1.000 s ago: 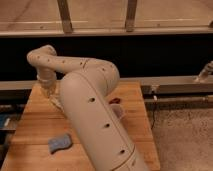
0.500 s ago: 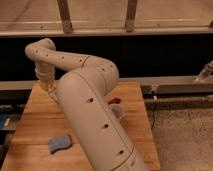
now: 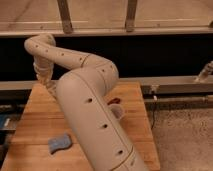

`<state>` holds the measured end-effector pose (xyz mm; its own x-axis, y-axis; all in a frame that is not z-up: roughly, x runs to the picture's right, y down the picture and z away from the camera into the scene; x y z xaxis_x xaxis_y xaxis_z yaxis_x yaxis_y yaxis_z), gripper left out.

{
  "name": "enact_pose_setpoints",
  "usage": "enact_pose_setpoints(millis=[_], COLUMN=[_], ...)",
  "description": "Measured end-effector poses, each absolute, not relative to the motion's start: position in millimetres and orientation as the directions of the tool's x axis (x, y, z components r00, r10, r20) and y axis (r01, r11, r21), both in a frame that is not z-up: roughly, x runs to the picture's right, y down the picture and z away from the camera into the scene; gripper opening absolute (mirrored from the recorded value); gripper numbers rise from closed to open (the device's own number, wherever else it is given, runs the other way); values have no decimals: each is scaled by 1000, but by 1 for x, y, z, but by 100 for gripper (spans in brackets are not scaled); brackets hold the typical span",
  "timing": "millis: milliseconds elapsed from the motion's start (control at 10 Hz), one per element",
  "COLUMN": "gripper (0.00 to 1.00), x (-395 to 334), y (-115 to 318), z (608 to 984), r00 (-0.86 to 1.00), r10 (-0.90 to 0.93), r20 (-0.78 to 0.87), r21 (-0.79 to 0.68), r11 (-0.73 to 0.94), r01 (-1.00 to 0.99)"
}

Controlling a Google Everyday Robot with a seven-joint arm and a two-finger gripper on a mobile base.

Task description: Stand the bottle upright

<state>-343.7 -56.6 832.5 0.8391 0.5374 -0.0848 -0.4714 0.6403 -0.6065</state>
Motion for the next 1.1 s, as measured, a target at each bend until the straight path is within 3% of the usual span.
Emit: enact_pose_setpoints(millis=[1100], gripper=[0], x=[-342], y=[-71], z=[836], r00=[733], r10=[677], r20=[64], r21=[-650], r11=[586], r01=[-484])
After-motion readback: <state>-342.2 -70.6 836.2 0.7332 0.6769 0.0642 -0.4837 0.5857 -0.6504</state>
